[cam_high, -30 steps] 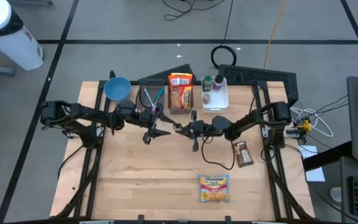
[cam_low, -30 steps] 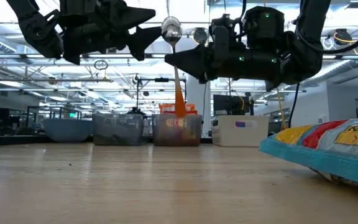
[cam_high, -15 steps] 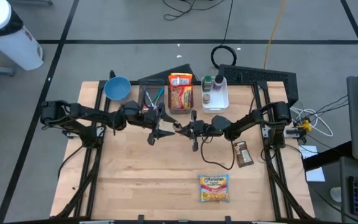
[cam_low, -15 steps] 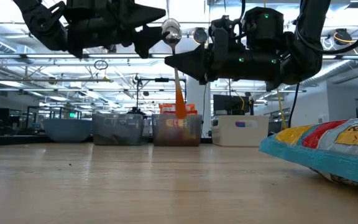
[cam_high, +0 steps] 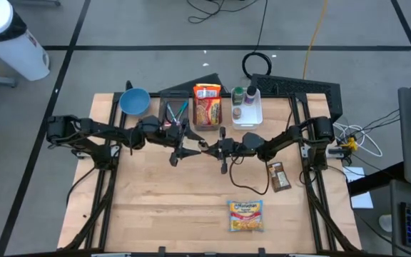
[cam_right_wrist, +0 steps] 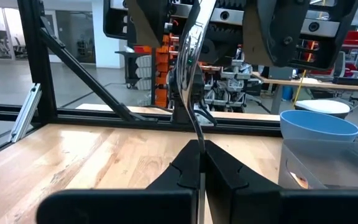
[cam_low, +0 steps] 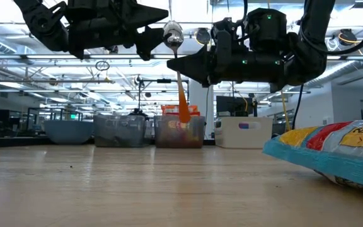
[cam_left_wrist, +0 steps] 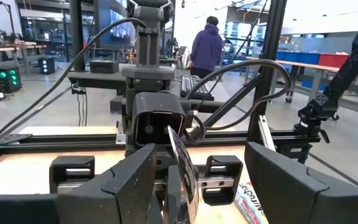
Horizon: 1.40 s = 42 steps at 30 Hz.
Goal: Pick & Place Food Item
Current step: Put the orange spoon into the left black bin
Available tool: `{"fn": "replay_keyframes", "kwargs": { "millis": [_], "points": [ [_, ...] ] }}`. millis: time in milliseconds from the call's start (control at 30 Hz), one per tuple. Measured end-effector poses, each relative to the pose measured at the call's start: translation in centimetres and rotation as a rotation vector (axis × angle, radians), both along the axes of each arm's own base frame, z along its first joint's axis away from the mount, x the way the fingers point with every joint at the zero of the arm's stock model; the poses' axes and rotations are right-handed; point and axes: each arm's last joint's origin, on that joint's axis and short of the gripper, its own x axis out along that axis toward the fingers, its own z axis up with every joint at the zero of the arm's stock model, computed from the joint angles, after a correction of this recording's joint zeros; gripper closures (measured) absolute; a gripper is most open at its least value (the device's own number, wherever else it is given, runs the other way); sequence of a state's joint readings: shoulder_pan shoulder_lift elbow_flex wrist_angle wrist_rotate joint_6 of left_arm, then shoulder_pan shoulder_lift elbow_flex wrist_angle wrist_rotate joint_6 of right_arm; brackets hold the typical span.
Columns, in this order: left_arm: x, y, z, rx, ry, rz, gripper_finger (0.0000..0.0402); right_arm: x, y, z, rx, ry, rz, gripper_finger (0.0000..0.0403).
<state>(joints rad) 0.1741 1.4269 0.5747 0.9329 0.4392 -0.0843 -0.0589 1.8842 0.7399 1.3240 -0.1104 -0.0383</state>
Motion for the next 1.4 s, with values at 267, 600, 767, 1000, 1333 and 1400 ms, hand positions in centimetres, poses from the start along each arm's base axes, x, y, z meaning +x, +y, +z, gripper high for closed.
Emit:
{"fn": "replay_keyframes", "kwargs": {
  "millis": [267, 600, 767, 1000, 1333, 1400],
  "points": [
    [0.0, 0.1, 0.0, -0.008, 0.002, 0.021, 0.0204, 0.9, 0.1, 0.2, -0.008, 0.046, 0.045, 0.0403],
    [0.0, 0.1, -0.2, -0.008, 0.018, 0.022, 0.0295, 1.1, 0.1, 0.2, -0.011, 0.056, 0.049, 0.0403],
    [0.0, 0.1, -0.2, -0.001, 0.021, 0.018, 0.0326, 1.1, 0.1, 0.2, -0.011, 0.057, 0.048, 0.0403],
    [0.0, 0.0, -0.2, -0.002, 0.026, 0.01, 0.0371, 1.1, 0.1, 0.2, -0.026, 0.059, 0.041, 0.0403],
    [0.0, 0.0, -0.3, 0.035, 0.023, 0.0, 0.0368, 1.1, 0.1, 0.1, -0.035, 0.069, 0.044, 0.0402],
    [0.0, 0.0, -0.3, 0.042, 0.022, -0.006, 0.0373, 1.1, 0.1, 0.1, -0.035, 0.069, 0.045, 0.0398]
  ]
}}
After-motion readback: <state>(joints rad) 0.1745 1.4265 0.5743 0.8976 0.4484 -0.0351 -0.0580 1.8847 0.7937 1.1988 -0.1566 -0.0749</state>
